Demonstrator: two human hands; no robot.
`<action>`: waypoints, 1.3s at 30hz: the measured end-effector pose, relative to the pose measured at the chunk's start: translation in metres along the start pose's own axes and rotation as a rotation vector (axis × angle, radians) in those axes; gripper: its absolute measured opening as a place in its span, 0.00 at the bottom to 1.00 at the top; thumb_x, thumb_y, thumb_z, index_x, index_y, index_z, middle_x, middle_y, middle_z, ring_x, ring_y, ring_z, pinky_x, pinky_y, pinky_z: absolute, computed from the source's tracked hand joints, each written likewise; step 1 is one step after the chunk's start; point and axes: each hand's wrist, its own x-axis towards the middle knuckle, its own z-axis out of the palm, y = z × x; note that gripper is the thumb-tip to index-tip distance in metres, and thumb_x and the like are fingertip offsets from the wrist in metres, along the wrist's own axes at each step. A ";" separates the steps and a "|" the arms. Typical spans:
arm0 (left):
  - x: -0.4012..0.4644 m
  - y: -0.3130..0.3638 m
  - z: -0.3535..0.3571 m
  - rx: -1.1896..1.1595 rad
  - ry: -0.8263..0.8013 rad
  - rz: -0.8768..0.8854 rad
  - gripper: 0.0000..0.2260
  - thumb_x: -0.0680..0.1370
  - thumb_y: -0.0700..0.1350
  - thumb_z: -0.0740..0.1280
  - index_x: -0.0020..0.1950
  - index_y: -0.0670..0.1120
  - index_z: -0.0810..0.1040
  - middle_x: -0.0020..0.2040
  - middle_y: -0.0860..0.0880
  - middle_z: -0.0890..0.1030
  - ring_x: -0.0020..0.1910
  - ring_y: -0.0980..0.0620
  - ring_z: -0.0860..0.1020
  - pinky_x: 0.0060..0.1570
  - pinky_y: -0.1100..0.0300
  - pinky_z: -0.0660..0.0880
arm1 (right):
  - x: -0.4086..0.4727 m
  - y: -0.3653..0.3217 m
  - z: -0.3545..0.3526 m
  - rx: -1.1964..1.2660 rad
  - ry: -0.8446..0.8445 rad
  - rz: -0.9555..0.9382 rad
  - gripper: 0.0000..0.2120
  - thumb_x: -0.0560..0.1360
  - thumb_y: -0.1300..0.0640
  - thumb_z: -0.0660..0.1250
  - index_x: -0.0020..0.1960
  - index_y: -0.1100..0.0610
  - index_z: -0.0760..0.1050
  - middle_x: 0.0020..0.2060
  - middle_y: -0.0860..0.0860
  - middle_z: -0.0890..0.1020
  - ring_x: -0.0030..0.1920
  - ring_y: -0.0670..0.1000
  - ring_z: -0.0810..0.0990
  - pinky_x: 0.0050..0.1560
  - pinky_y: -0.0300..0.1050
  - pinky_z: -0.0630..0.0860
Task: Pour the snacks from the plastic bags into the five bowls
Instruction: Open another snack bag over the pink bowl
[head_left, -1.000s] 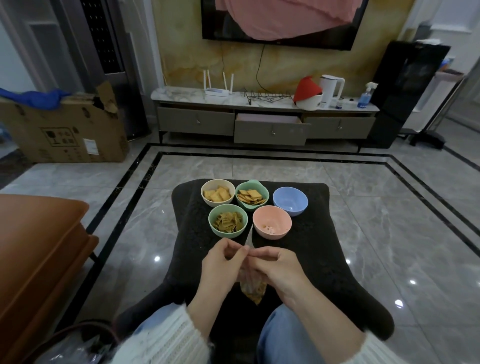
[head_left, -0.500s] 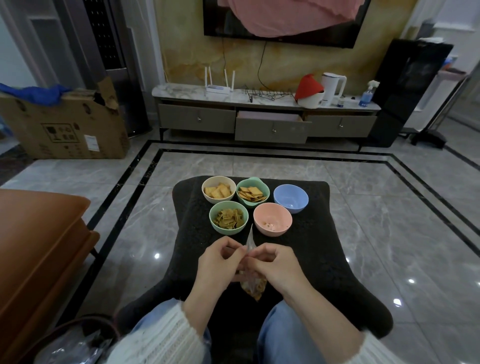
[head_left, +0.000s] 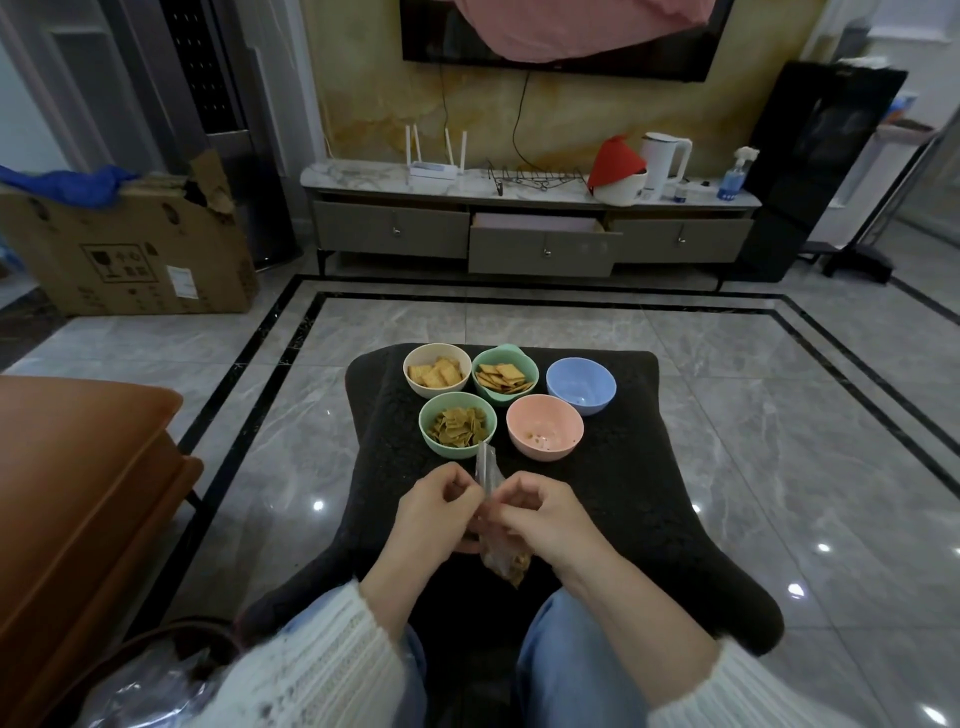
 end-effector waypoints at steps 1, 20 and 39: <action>0.001 -0.001 0.000 -0.016 -0.011 0.005 0.05 0.78 0.40 0.65 0.46 0.39 0.77 0.45 0.39 0.83 0.45 0.45 0.84 0.33 0.59 0.81 | 0.000 0.000 0.000 0.031 -0.014 0.034 0.04 0.74 0.59 0.73 0.43 0.51 0.83 0.47 0.54 0.86 0.52 0.54 0.85 0.55 0.53 0.83; 0.001 -0.008 0.022 -0.012 0.048 0.204 0.10 0.81 0.45 0.62 0.43 0.43 0.76 0.35 0.48 0.76 0.35 0.53 0.74 0.39 0.54 0.72 | -0.013 -0.008 0.010 -0.243 0.089 -0.183 0.12 0.83 0.56 0.60 0.41 0.53 0.74 0.37 0.48 0.78 0.35 0.38 0.75 0.36 0.29 0.70; 0.020 0.064 -0.055 0.982 -0.124 0.452 0.16 0.68 0.55 0.73 0.53 0.55 0.75 0.53 0.56 0.76 0.51 0.55 0.76 0.51 0.55 0.78 | -0.009 -0.078 -0.039 -1.087 0.121 -0.572 0.07 0.83 0.53 0.59 0.49 0.53 0.71 0.47 0.51 0.81 0.46 0.50 0.77 0.50 0.52 0.77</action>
